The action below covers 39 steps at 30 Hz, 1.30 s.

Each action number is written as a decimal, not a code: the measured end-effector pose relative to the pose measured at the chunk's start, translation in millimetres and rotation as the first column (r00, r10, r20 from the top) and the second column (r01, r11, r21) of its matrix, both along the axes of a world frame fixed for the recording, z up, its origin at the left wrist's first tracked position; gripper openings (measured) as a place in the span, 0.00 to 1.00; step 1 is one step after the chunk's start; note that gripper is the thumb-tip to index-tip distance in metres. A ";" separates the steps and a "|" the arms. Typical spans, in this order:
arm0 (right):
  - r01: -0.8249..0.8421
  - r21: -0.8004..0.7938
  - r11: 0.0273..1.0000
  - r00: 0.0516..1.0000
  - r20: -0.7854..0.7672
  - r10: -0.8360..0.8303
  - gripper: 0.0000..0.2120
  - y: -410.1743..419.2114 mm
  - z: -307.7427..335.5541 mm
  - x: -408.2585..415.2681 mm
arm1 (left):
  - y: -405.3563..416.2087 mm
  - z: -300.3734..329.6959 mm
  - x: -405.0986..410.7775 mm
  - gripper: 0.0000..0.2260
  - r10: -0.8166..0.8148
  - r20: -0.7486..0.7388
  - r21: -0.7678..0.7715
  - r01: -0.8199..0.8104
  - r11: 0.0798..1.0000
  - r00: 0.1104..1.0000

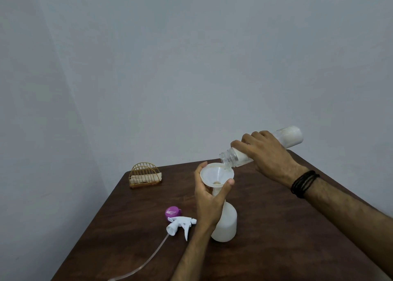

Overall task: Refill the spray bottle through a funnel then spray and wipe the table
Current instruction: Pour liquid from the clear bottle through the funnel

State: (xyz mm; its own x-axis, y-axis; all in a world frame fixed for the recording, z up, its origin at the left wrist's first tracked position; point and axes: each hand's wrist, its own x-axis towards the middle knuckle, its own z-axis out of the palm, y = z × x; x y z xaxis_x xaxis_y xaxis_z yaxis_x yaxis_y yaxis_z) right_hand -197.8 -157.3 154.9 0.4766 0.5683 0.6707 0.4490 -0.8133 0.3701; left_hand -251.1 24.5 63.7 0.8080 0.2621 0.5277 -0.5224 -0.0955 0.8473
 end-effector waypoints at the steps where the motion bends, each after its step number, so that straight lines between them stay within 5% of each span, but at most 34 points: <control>1: -0.004 -0.001 1.000 1.000 0.005 0.004 0.24 0.2 0.8 -0.1 | -0.1 -0.4 0.1 0.35 0.000 -0.001 -0.001 0.000 1.000 1.000; 28: 0.002 -0.151 0.988 0.993 0.117 0.016 0.18 4.6 -1.7 -0.6 | -0.2 -10.4 2.2 0.34 0.024 -0.010 0.013 -0.024 1.000 1.000; 34: -0.012 0.161 0.987 0.969 -0.243 0.052 0.22 -0.9 -19.6 -5.3 | 0.5 -9.3 3.2 0.35 0.008 -0.024 0.002 -0.008 1.000 1.000; 39: 0.102 0.602 0.792 0.806 -0.517 0.290 0.21 1.4 -51.6 -15.7 | -0.2 -13.4 4.1 0.43 0.002 -0.047 0.001 -0.002 1.000 0.999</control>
State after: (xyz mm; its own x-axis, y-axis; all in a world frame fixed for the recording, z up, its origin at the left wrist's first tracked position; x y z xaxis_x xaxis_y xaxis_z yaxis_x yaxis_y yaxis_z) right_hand -213.5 -155.8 103.3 0.8334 0.2272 0.5039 0.4948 -0.7129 -0.4969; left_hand -247.0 24.3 50.3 0.8311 0.2634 0.4898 -0.4822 -0.0972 0.8706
